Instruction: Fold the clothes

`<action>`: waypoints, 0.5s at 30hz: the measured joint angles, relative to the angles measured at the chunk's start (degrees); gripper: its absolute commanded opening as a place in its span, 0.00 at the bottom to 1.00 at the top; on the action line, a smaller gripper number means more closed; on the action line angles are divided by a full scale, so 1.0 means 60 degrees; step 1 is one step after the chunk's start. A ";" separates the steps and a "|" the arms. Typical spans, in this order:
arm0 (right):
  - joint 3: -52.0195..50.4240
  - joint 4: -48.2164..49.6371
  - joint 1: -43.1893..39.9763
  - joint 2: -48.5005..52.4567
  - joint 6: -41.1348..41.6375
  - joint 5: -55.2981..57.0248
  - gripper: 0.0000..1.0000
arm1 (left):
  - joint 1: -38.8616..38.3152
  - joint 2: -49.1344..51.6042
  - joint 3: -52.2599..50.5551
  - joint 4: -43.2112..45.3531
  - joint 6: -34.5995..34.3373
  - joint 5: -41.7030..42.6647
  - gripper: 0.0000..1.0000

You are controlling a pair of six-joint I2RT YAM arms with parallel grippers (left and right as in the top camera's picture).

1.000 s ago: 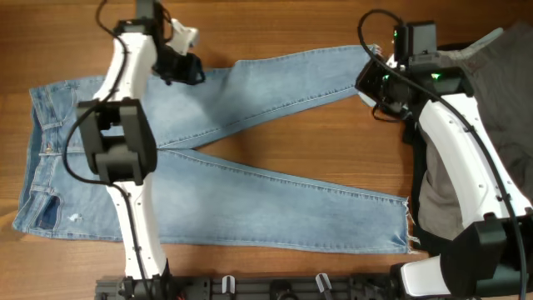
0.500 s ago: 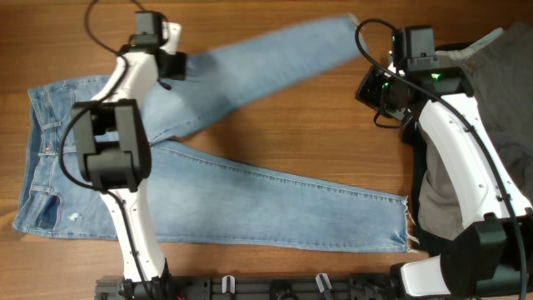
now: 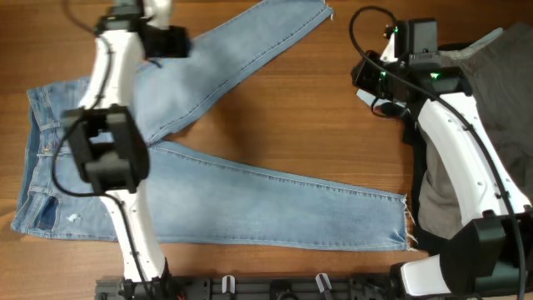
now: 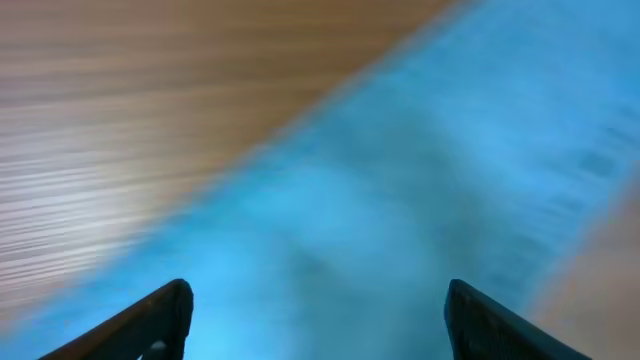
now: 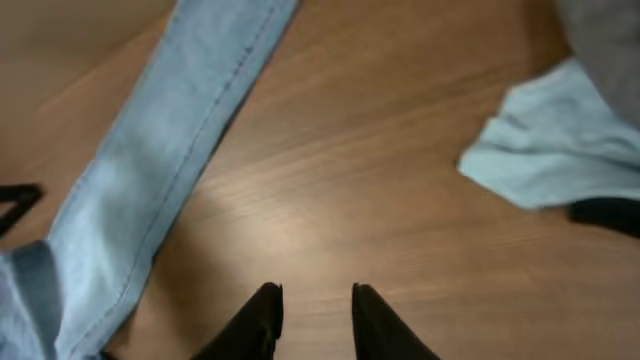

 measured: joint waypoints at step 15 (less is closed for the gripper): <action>-0.0004 -0.1333 0.0000 0.0339 -0.0572 -0.0441 0.47 | -0.2674 0.1912 0.0091 0.2772 -0.0215 -0.0226 0.31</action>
